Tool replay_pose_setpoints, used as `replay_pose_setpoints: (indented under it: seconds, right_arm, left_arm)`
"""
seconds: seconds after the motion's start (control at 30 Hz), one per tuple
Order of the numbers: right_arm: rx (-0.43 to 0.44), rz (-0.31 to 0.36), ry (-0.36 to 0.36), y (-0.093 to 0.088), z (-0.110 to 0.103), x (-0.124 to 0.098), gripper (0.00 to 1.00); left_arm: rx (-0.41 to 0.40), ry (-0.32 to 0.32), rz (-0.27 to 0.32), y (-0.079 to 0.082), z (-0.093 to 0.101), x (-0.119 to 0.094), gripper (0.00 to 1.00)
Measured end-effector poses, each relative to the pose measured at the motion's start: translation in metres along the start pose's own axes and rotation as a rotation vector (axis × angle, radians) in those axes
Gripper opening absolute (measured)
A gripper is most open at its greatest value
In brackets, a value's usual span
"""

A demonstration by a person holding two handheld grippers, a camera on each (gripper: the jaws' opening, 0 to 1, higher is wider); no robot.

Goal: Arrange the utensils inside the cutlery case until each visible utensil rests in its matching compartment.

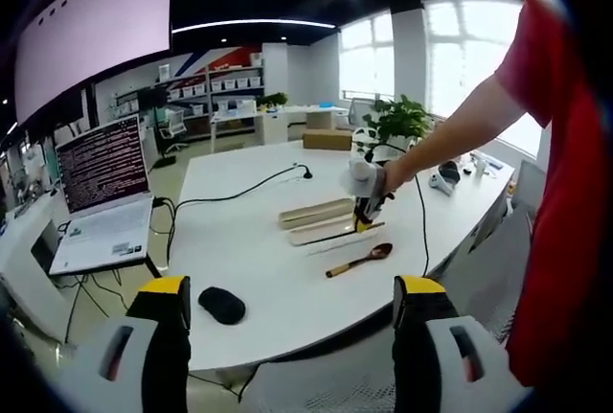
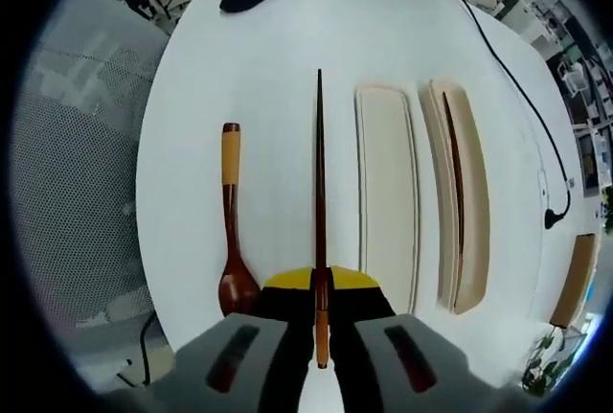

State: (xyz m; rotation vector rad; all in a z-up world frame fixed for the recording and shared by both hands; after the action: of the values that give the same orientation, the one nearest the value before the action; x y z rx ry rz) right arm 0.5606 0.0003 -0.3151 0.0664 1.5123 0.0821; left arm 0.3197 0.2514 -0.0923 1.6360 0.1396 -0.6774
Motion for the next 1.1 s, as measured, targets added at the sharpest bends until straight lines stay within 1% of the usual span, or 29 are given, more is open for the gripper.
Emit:
replay_pose_setpoints:
  seconds: [0.13, 0.37, 0.57, 0.63, 0.9, 1.1]
  right_arm:
    - [0.008, 0.005, -0.003, 0.0, 0.0, -0.001, 0.0]
    - [0.017, 0.02, -0.003, 0.003, -0.001, -0.005, 0.0]
    - [0.018, 0.024, -0.006, 0.004, 0.006, -0.008, 0.0]
    - [0.017, 0.025, -0.007, 0.005, 0.005, -0.011, 0.0]
    - [0.017, 0.02, -0.012, 0.002, 0.013, -0.009, 0.0]
    - [0.016, 0.027, -0.021, 0.005, 0.019, -0.012, 0.0]
  left_arm:
    - [0.002, -0.002, 0.013, 0.002, 0.001, -0.001, 0.9]
    - [-0.014, 0.002, 0.013, 0.0, -0.001, -0.003, 0.91]
    - [-0.015, 0.008, 0.006, -0.002, -0.003, -0.003, 0.91]
    - [-0.008, 0.011, -0.003, -0.003, -0.003, -0.003, 0.9]
    - [-0.005, 0.014, -0.013, -0.005, -0.002, -0.002, 0.9]
    - [-0.004, 0.019, -0.023, -0.007, -0.002, -0.002, 0.9]
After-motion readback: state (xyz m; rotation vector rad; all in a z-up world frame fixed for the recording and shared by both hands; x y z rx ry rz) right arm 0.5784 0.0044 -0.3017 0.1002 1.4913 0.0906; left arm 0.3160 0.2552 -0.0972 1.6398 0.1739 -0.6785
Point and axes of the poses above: the point that each gripper's makers call its tool centre point, and the gripper's own axes: x roughly forward along the fingers, z roughly to its right, y roughly out of its top, the point moved 2 cm from there along -x, roughly backward along the fingers, and after that the axes turned 4 degrees about -z, right-handed, at the moved point
